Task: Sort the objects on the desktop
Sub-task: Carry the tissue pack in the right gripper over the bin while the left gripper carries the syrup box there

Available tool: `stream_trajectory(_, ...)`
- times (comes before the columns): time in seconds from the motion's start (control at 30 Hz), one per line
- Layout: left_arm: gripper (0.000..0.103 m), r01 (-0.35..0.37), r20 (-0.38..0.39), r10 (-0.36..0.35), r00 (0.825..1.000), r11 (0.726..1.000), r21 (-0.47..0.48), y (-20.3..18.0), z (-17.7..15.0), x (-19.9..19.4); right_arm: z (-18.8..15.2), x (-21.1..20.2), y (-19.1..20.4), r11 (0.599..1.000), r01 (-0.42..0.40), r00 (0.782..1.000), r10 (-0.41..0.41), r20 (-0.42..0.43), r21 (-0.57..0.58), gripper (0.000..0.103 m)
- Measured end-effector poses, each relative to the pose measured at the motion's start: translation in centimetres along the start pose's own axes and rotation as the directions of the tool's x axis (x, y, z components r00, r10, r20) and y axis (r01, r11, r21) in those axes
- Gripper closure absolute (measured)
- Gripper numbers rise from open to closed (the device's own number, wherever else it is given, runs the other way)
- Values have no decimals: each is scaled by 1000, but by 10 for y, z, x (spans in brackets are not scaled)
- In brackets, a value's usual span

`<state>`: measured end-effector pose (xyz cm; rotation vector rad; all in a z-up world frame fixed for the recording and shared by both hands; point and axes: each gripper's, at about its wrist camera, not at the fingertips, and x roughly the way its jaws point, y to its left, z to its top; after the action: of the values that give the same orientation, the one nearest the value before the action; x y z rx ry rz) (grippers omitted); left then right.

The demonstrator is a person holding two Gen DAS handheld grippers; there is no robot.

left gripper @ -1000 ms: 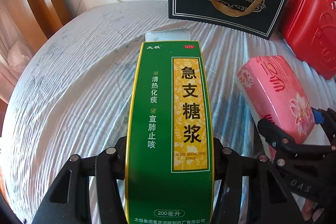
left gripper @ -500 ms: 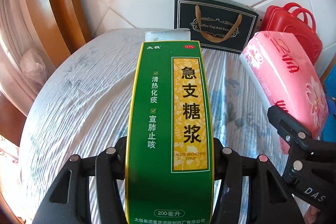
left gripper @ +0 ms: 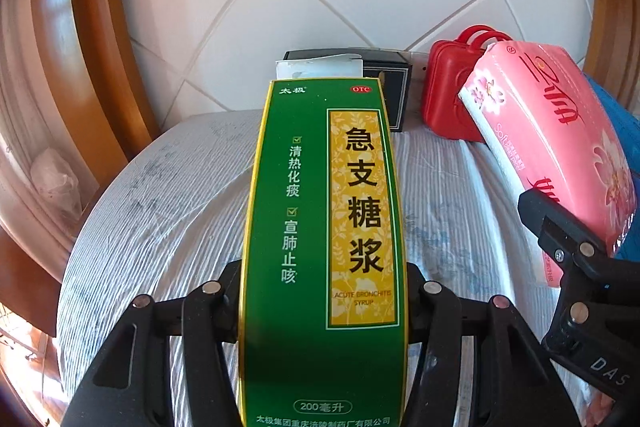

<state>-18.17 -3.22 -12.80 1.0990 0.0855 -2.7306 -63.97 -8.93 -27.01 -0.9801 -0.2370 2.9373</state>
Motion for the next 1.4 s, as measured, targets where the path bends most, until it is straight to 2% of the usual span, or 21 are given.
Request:
stream_trajectory(0.4,50,138,63,-147,987,982,128,-75,12,-43,-13,-74,-61,981,171,983,-176,52,96,13)
stream_trajectory(0.6,50,208,97,-230,968,959,194,-122,21,-66,-22,-111,-106,955,254,962,-266,63,156,13)
stream_trajectory(0.83,50,279,113,-317,942,922,269,-187,32,-87,-32,-155,-178,906,336,929,-363,67,258,13)
stream_trajectory(1.0,50,331,113,-383,917,887,321,-237,39,-101,-45,-183,-227,863,392,901,-430,59,319,13)
stream_trajectory(1.17,50,404,100,-469,877,835,374,-302,44,-128,-60,-212,-282,817,449,868,-495,42,361,13)
stream_trajectory(1.27,50,438,93,-517,851,797,416,-342,42,-145,-72,-232,-320,777,506,836,-549,12,374,13)
stream_trajectory(1.4,50,474,50,-557,829,746,468,-392,37,-156,-97,-252,-376,711,567,796,-602,-57,416,13)
